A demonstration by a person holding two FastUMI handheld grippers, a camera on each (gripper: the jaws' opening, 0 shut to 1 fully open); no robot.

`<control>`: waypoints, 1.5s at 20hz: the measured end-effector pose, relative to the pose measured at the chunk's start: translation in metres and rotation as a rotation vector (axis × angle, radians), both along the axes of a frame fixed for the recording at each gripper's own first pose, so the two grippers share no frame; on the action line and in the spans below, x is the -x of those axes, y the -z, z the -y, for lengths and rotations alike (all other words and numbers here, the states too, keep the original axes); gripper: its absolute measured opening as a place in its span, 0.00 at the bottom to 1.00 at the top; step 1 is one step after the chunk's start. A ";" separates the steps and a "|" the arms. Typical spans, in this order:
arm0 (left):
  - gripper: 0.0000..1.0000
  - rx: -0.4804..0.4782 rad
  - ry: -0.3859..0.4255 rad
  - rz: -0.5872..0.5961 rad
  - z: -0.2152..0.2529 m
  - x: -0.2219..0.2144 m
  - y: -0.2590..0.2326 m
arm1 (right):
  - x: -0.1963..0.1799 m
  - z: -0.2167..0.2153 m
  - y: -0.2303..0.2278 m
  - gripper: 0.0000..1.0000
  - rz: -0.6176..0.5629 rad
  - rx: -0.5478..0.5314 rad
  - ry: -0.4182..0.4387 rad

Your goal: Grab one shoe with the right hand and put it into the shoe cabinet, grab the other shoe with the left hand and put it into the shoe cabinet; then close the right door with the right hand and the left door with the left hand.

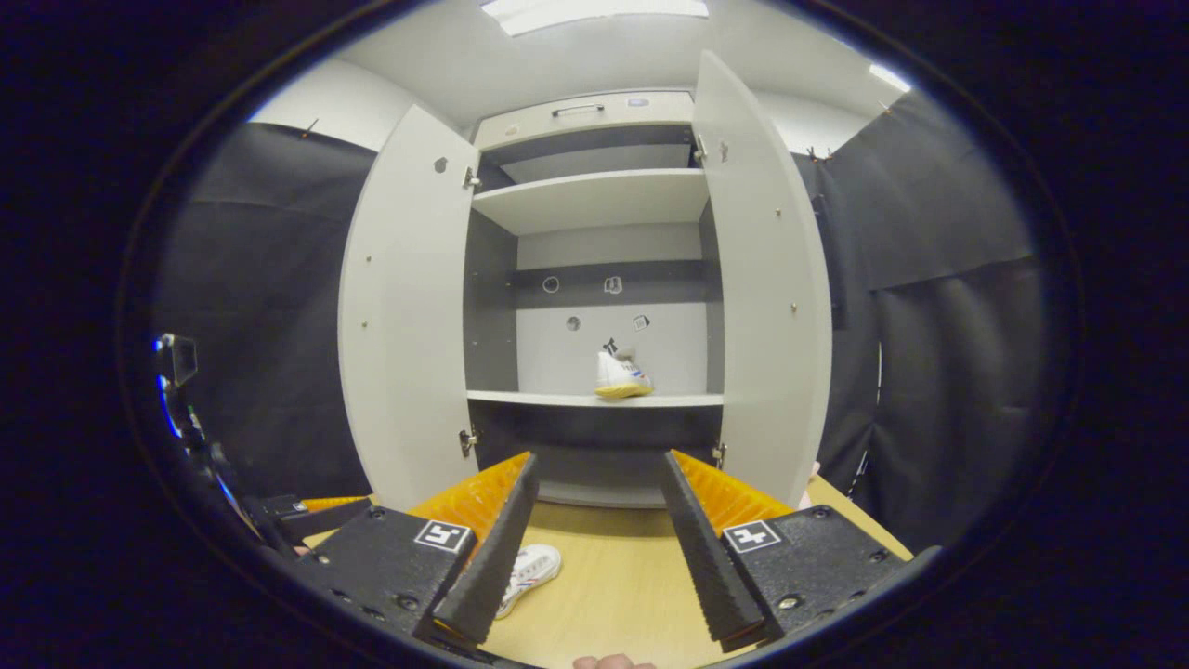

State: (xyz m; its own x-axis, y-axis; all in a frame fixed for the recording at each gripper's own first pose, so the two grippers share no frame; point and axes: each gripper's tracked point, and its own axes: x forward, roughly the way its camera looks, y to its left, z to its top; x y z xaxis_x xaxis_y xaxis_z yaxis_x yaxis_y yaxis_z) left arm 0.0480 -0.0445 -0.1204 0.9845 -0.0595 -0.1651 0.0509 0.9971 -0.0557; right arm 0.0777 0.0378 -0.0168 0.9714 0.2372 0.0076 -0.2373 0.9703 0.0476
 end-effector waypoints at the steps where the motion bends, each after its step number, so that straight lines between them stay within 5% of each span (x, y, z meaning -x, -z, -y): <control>1: 0.95 0.003 0.018 -0.010 0.006 -0.001 0.006 | 0.001 0.003 0.001 0.86 0.003 -0.002 0.007; 6: 0.95 0.002 0.064 -0.198 0.013 -0.006 0.077 | 0.014 0.013 0.007 0.89 -0.004 0.015 0.018; 13: 0.96 -0.018 -0.009 -0.460 -0.020 -0.029 0.175 | 0.016 0.028 0.032 0.89 -0.071 0.008 0.037; 25: 0.95 0.009 0.004 -0.602 -0.033 -0.090 0.255 | -0.002 0.042 0.069 0.88 -0.186 -0.016 0.065; 27: 0.92 0.022 0.017 -0.592 -0.030 -0.095 0.257 | -0.005 0.044 0.073 0.88 -0.200 -0.016 0.073; 30: 0.67 -0.024 0.011 -0.545 -0.031 -0.104 0.255 | -0.009 0.044 0.076 0.89 -0.210 -0.012 0.077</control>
State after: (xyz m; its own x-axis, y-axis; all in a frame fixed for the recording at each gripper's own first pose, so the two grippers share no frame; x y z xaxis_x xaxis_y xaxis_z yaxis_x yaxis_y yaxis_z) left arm 0.1523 -0.0139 -0.3757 0.7553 -0.0589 -0.6527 0.0310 0.9980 -0.0542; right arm 0.0866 -0.0058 -0.0930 0.9672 0.1631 -0.1948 -0.1459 0.9842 0.0999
